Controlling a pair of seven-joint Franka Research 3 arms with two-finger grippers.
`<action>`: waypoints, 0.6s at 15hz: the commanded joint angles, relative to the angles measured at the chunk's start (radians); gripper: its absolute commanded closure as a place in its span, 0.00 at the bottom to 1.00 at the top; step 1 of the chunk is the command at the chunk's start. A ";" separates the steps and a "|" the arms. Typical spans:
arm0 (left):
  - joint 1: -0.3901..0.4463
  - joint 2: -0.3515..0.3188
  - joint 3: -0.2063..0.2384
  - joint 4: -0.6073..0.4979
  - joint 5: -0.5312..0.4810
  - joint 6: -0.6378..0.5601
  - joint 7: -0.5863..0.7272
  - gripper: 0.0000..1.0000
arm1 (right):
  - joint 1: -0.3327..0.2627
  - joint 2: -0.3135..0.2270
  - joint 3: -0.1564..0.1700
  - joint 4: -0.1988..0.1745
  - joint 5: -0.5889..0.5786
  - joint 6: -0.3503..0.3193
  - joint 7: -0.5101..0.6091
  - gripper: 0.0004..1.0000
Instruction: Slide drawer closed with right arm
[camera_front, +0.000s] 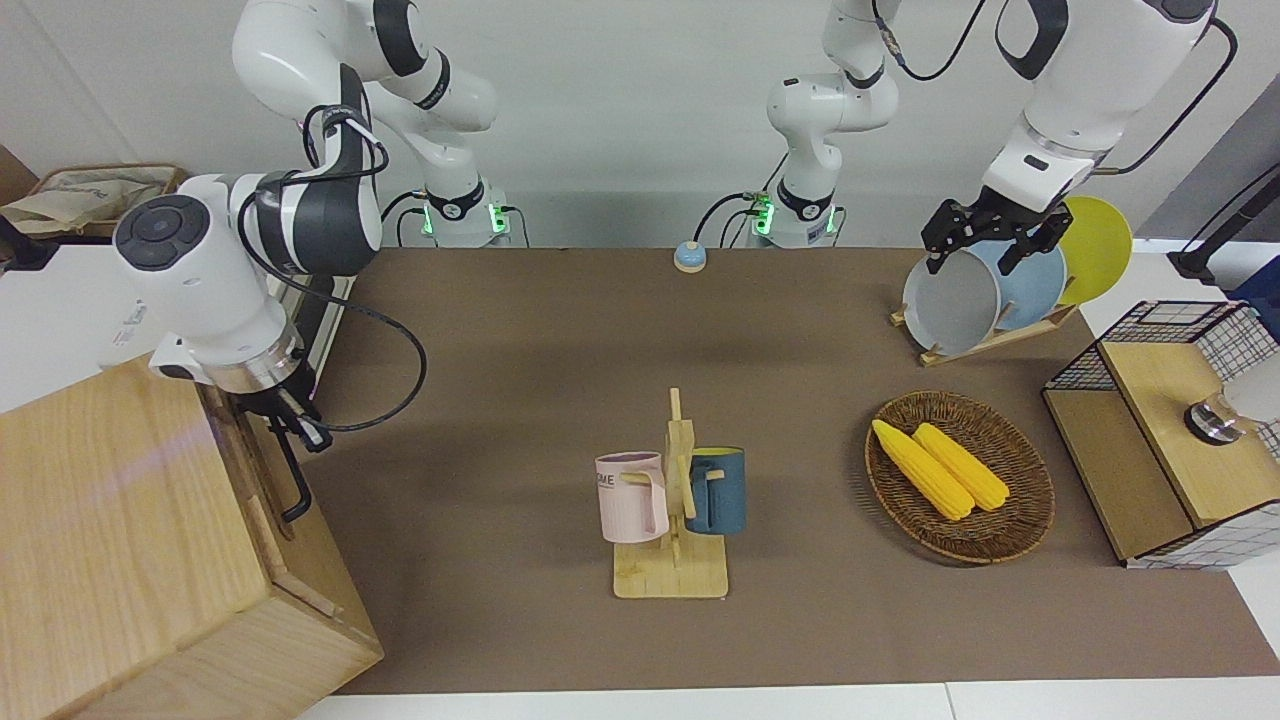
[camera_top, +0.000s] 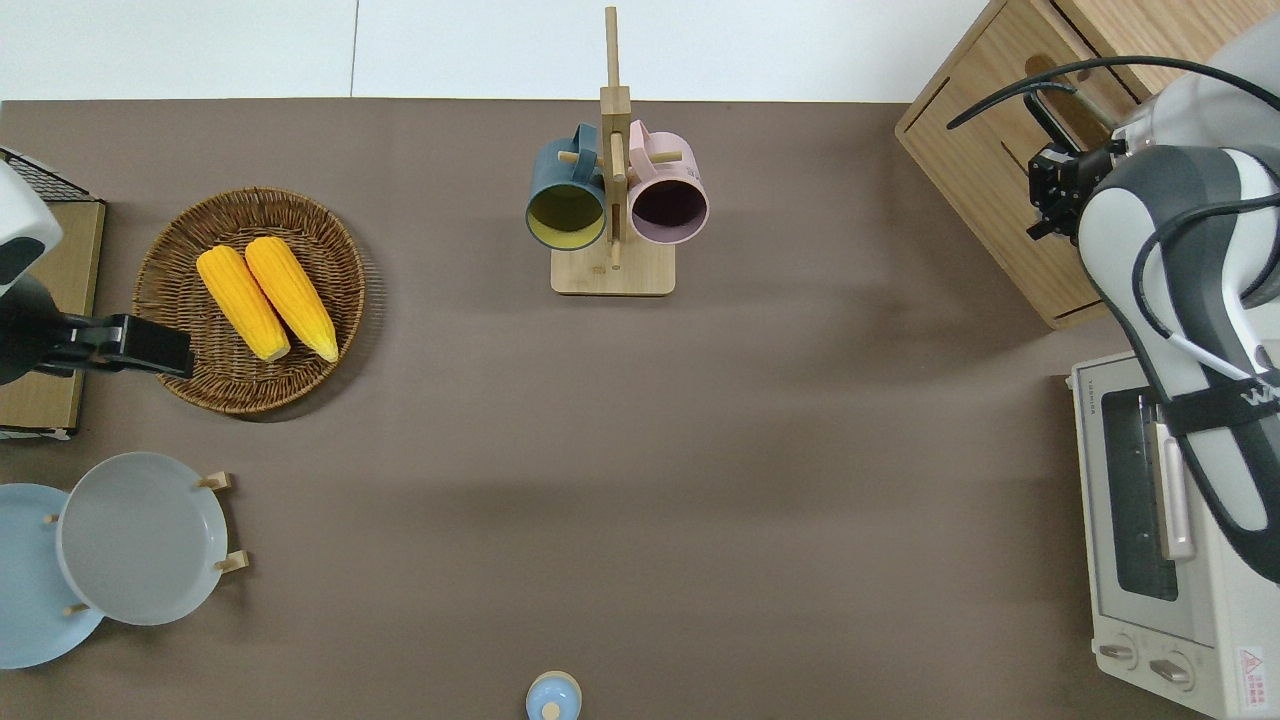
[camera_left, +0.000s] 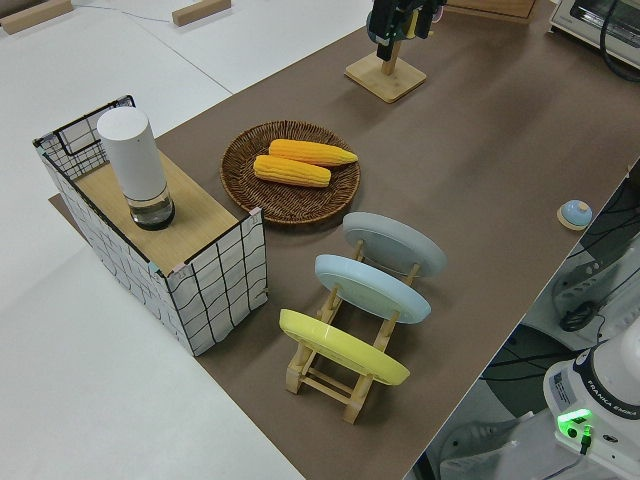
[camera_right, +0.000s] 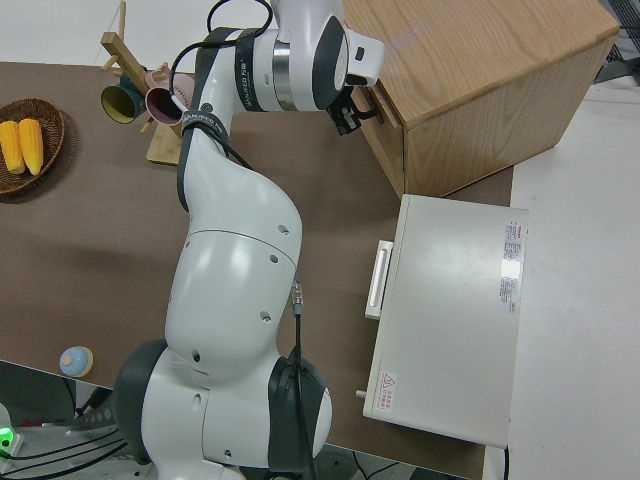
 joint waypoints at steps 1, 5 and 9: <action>-0.007 -0.004 0.000 0.010 0.018 -0.018 -0.010 0.00 | 0.038 0.007 0.011 0.035 -0.016 -0.039 -0.017 1.00; -0.007 -0.004 0.000 0.009 0.018 -0.018 -0.010 0.01 | 0.114 -0.059 0.005 0.015 -0.015 -0.059 -0.028 1.00; -0.007 -0.004 0.000 0.009 0.018 -0.018 -0.010 0.01 | 0.199 -0.145 0.004 -0.026 -0.010 -0.138 -0.078 1.00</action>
